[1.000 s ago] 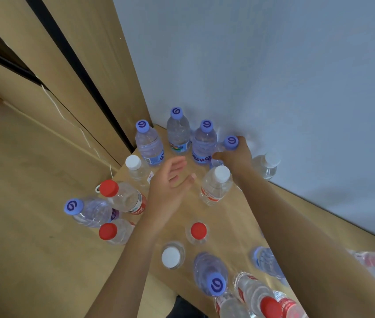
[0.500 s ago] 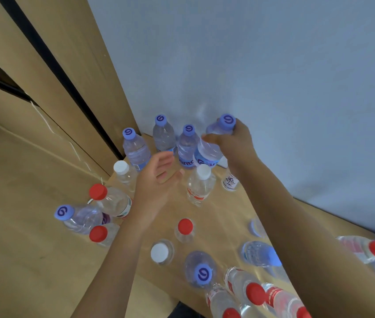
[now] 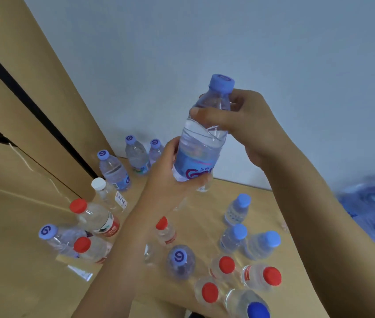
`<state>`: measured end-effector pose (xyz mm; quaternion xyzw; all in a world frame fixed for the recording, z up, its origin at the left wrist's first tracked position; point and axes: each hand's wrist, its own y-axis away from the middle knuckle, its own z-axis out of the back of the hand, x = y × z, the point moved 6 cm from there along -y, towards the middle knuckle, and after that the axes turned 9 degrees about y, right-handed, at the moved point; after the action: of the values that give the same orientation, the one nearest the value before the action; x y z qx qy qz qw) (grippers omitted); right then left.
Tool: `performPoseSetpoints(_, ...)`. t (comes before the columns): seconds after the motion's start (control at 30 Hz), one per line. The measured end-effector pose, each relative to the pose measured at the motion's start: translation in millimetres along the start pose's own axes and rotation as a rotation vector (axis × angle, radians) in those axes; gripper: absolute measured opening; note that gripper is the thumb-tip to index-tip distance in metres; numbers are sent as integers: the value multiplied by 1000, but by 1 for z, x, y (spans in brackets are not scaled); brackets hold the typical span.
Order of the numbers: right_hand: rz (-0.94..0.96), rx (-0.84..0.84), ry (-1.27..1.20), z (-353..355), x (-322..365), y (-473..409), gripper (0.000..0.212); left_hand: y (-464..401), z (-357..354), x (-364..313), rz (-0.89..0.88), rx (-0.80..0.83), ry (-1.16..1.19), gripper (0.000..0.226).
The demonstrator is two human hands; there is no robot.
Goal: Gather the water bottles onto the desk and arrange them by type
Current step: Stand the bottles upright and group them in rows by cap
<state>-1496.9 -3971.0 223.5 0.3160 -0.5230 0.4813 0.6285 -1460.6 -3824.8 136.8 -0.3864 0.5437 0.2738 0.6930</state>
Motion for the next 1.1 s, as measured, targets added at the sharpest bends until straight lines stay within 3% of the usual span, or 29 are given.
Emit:
performPoseSetpoints(0.13,6,20,-99,29,11,21,16,10,-32,-24,75,114,200,64)
performPoseSetpoints(0.3,-2,-25,-161,64,11,48,17,23,-79,-45,53,56,268,58)
performPoseSetpoints(0.4,-20,-125,-209,82,5,66,18,31,-110,-52,51,-5,258,58)
performPoseSetpoints(0.5,-38,-272,-89,102,1,82,38,35,-135,-58,43,-53,201,59)
performPoseSetpoints(0.6,-35,-352,-50,121,-4,95,35,40,-157,-63,44,-39,167,59)
performPoseSetpoints(0.73,7,-389,-128,142,-6,107,26,47,-180,-70,66,51,173,69)
performPoseSetpoints(0.93,5,-188,-452,166,-8,120,19,53,-204,-79,212,367,344,55)
performPoseSetpoints(1.0,-6,-200,-427,172,-10,125,24,55,-209,-84,197,342,327,55)
performPoseSetpoints(1.1,-33,-353,-199,184,-12,134,36,58,-220,-91,128,254,279,60)
